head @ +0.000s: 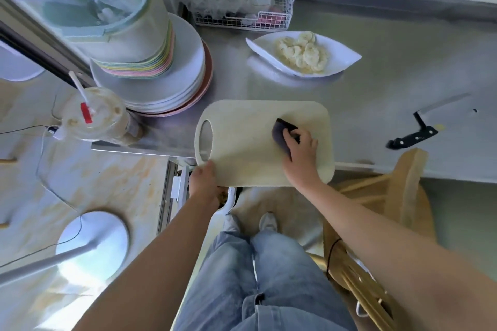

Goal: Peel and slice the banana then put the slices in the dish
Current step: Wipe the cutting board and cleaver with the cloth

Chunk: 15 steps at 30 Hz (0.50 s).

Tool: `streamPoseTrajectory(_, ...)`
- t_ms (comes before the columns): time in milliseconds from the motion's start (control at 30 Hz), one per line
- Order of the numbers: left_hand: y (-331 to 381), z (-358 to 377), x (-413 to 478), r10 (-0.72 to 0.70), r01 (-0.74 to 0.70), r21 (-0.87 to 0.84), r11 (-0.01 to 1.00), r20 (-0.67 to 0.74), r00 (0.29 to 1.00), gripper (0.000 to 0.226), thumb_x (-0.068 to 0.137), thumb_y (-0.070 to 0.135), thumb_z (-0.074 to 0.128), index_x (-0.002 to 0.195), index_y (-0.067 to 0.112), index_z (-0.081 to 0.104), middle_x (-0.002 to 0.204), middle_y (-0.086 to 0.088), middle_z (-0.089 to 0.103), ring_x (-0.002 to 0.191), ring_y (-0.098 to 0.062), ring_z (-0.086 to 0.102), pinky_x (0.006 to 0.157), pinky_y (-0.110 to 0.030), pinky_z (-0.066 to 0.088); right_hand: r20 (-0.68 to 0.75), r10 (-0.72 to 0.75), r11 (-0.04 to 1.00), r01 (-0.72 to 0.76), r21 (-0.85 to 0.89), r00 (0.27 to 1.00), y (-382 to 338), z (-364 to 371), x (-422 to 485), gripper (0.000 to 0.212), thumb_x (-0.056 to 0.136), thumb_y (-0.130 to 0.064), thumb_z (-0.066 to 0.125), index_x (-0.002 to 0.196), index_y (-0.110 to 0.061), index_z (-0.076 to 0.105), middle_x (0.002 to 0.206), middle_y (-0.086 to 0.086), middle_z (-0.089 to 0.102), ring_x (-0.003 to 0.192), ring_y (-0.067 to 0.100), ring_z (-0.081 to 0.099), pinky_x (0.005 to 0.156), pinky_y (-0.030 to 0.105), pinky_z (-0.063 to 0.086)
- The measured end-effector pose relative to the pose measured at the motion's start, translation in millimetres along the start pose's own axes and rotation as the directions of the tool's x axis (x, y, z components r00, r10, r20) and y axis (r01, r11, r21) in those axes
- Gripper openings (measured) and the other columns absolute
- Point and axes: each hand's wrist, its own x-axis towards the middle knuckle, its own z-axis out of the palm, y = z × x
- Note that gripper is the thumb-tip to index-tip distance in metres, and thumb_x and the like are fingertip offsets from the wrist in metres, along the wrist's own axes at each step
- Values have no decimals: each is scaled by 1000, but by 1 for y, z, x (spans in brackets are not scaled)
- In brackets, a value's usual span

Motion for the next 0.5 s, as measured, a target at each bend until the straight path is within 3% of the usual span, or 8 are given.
streamPoseTrajectory(67,-5,-13,-3,67,-67,-82,994,1,998,15,99,27,46,90,19,55,87,-5,53,70,-21,51,66,-36,50,24,-82,982,77,175,996,-1,-3,-4,49,88,0,44,136,-10,49,124,12,42,112,31,38,99,28,28)
streamPoseTrajectory(133,-8,-27,-8,125,-112,-203,973,53,991,17,101,28,45,90,22,57,90,-2,54,68,-17,56,56,-31,54,-34,-53,956,61,287,998,1,-9,5,49,85,0,44,133,-11,51,118,11,43,110,31,42,101,37,34)
streamPoseTrajectory(267,-12,-36,-28,223,-143,-399,906,163,961,15,103,26,41,106,19,54,85,4,62,66,-11,64,53,-27,56,-165,-37,960,81,269,986,-14,-11,24,50,80,5,49,129,-6,52,117,18,50,106,36,45,98,34,32)
streamPoseTrajectory(400,-19,-54,-39,304,-234,-451,862,91,948,18,104,24,37,97,22,54,84,6,61,65,-6,61,54,-22,53,-117,-295,902,316,294,948,-45,2,6,46,76,6,51,119,-4,62,115,19,53,103,40,52,94,50,41)
streamPoseTrajectory(500,-19,-73,-44,361,-295,-461,837,60,931,21,105,21,36,97,22,55,87,4,60,72,-8,59,57,-21,53,-17,-457,818,428,383,889,-58,-7,-14,46,76,6,47,116,-8,66,115,11,53,107,30,52,97,41,42)
